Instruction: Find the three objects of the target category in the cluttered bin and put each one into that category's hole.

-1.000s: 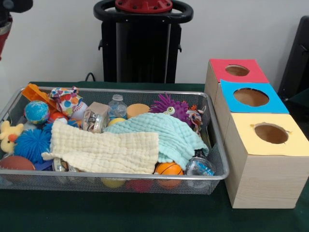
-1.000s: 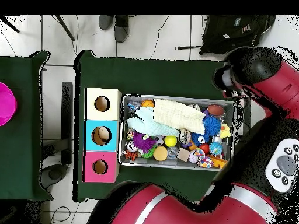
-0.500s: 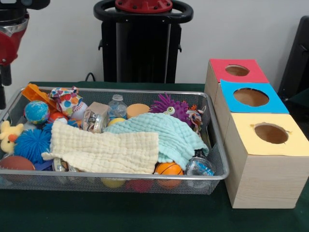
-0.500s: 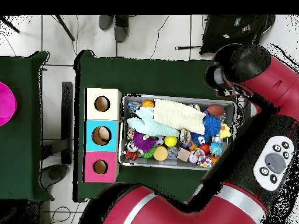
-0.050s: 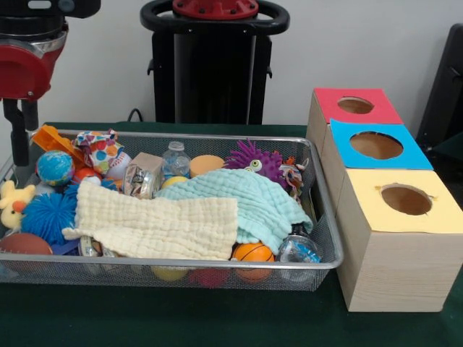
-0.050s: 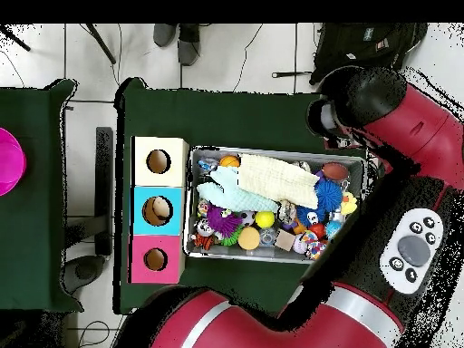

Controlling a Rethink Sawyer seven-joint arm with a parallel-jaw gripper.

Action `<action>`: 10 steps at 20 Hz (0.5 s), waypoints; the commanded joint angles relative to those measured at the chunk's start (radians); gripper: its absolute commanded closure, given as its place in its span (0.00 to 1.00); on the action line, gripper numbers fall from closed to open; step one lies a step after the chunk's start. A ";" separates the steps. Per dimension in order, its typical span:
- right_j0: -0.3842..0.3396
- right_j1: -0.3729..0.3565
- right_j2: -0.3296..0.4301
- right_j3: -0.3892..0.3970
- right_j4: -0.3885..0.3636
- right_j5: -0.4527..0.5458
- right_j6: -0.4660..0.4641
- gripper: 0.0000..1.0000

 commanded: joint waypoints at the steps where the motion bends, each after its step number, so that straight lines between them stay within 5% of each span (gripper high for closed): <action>1: -0.004 -0.004 0.080 0.154 0.031 -0.008 0.274 0.00; 10: -0.014 0.003 0.091 0.155 0.035 -0.029 0.252 0.00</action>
